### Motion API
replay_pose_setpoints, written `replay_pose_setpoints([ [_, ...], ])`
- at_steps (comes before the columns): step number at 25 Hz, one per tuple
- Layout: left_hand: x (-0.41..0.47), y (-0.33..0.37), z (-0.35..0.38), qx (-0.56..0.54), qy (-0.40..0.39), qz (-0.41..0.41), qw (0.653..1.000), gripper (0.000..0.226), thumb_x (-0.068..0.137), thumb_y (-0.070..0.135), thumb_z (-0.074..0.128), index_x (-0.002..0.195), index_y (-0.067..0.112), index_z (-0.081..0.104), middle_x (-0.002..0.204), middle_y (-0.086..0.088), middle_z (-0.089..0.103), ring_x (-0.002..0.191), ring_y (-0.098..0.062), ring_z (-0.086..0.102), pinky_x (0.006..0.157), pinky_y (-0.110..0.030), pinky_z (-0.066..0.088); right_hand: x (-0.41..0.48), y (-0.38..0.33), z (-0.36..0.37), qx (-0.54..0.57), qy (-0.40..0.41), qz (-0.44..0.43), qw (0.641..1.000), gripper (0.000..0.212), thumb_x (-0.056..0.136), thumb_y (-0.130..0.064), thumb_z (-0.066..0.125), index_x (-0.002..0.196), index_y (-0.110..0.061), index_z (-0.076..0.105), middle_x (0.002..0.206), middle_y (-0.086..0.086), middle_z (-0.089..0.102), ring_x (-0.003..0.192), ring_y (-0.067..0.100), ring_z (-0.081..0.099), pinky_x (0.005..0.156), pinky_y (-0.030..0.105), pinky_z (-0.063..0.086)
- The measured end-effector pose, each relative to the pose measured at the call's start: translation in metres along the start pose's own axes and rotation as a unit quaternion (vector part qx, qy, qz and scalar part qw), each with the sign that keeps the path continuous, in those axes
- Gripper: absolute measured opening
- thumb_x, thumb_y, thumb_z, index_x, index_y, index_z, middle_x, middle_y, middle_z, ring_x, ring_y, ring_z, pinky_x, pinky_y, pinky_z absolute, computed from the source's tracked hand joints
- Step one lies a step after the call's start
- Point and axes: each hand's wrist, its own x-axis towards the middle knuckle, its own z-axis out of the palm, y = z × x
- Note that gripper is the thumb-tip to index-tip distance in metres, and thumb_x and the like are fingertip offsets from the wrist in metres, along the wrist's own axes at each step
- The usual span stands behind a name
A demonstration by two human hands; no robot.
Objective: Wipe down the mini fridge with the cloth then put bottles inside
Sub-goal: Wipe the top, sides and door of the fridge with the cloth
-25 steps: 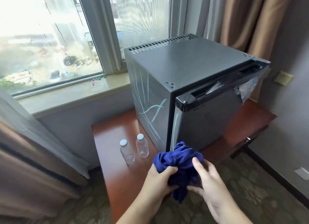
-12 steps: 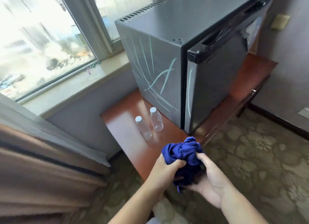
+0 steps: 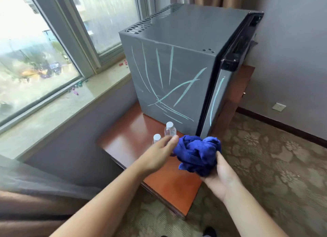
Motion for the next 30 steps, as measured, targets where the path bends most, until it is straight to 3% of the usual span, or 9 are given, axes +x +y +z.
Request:
replay_pose_setpoints([
  [2, 0.035, -0.006, -0.019, 0.107, 0.069, -0.004, 0.992, 0.042, 0.083, 0.069, 0.048, 0.103, 0.039, 0.067, 0.098, 0.012, 0.075, 0.088, -0.004, 0.072, 0.081, -0.027, 0.055, 0.007, -0.004, -0.004, 0.018, 0.033, -0.022, 0.999, 0.042, 0.105, -0.031, 0.051, 0.142, -0.013, 0.058, 0.125, 0.014, 0.074, 0.102, 0.033, 0.073, 0.072, 0.041, 0.061],
  [4, 0.072, -0.011, -0.031, 0.243, 0.115, 0.002, 0.963, 0.030, 0.085, 0.048, 0.062, 0.111, 0.034, 0.067, 0.106, 0.006, 0.068, 0.098, -0.014, 0.068, 0.091, -0.032, 0.053, 0.018, -0.009, -0.013, 0.032, 0.055, -0.032, 0.997, 0.041, 0.106, -0.031, 0.050, 0.143, -0.015, 0.057, 0.132, 0.016, 0.070, 0.112, 0.036, 0.069, 0.080, 0.043, 0.059],
  [7, 0.126, -0.019, -0.039, 0.408, 0.058, 0.025, 0.911, 0.044, 0.085, 0.031, 0.067, 0.129, 0.030, 0.061, 0.128, -0.004, 0.055, 0.119, -0.028, 0.056, 0.105, -0.039, 0.045, 0.039, -0.021, -0.021, 0.040, 0.094, -0.032, 0.994, 0.037, 0.106, -0.031, 0.049, 0.140, -0.019, 0.059, 0.131, 0.016, 0.071, 0.115, 0.039, 0.069, 0.083, 0.047, 0.060],
  [9, 0.150, -0.023, -0.044, 0.460, 0.002, 0.022, 0.888, 0.047, 0.085, 0.028, 0.068, 0.131, 0.032, 0.060, 0.134, -0.004, 0.052, 0.121, -0.029, 0.055, 0.106, -0.041, 0.044, 0.053, -0.026, -0.021, 0.057, 0.112, -0.026, 0.992, 0.035, 0.107, -0.028, 0.048, 0.139, -0.020, 0.059, 0.131, 0.016, 0.070, 0.114, 0.039, 0.069, 0.074, 0.046, 0.063],
  [12, 0.162, -0.029, -0.054, 0.483, -0.036, 0.028, 0.874, 0.039, 0.086, 0.023, 0.068, 0.125, 0.029, 0.063, 0.122, -0.004, 0.060, 0.111, -0.028, 0.063, 0.095, -0.038, 0.050, 0.070, -0.029, -0.016, 0.073, 0.131, -0.023, 0.988, 0.034, 0.106, -0.022, 0.048, 0.137, -0.020, 0.061, 0.129, 0.016, 0.071, 0.107, 0.036, 0.072, 0.061, 0.040, 0.062],
  [18, 0.155, -0.030, -0.108, 0.489, -0.029, 0.061, 0.870, 0.034, 0.085, 0.020, 0.068, 0.117, 0.028, 0.067, 0.118, 0.002, 0.062, 0.102, -0.022, 0.065, 0.087, -0.035, 0.052, 0.093, -0.024, -0.007, 0.055, 0.171, -0.011, 0.984, 0.037, 0.102, -0.013, 0.048, 0.137, -0.016, 0.059, 0.129, 0.022, 0.069, 0.115, 0.049, 0.067, 0.073, 0.049, 0.061],
  [22, 0.155, -0.043, -0.147, 0.489, -0.079, 0.065, 0.866, 0.035, 0.085, 0.021, 0.067, 0.118, 0.034, 0.067, 0.116, 0.008, 0.061, 0.099, -0.018, 0.065, 0.086, -0.033, 0.053, 0.112, -0.010, -0.004, 0.066, 0.222, -0.004, 0.973, 0.039, 0.097, -0.011, 0.049, 0.135, -0.012, 0.059, 0.129, 0.026, 0.068, 0.117, 0.054, 0.065, 0.071, 0.046, 0.061],
  [27, 0.151, -0.058, -0.168, 0.506, -0.155, 0.081, 0.845, 0.032, 0.090, 0.030, 0.064, 0.119, 0.044, 0.062, 0.114, 0.016, 0.055, 0.104, -0.008, 0.059, 0.087, -0.032, 0.053, 0.122, 0.006, 0.006, 0.128, 0.286, -0.015, 0.949, 0.029, 0.094, -0.007, 0.051, 0.117, -0.018, 0.065, 0.118, 0.015, 0.072, 0.108, 0.037, 0.070, 0.059, 0.040, 0.063],
  [30, 0.146, -0.062, -0.173, 0.508, -0.195, 0.105, 0.833, 0.036, 0.088, 0.031, 0.065, 0.121, 0.045, 0.061, 0.118, 0.018, 0.052, 0.109, -0.006, 0.056, 0.086, -0.032, 0.054, 0.129, 0.012, 0.008, 0.142, 0.311, -0.018, 0.940, 0.029, 0.092, -0.006, 0.052, 0.117, -0.015, 0.065, 0.117, 0.016, 0.072, 0.100, 0.034, 0.071, 0.057, 0.040, 0.063],
])
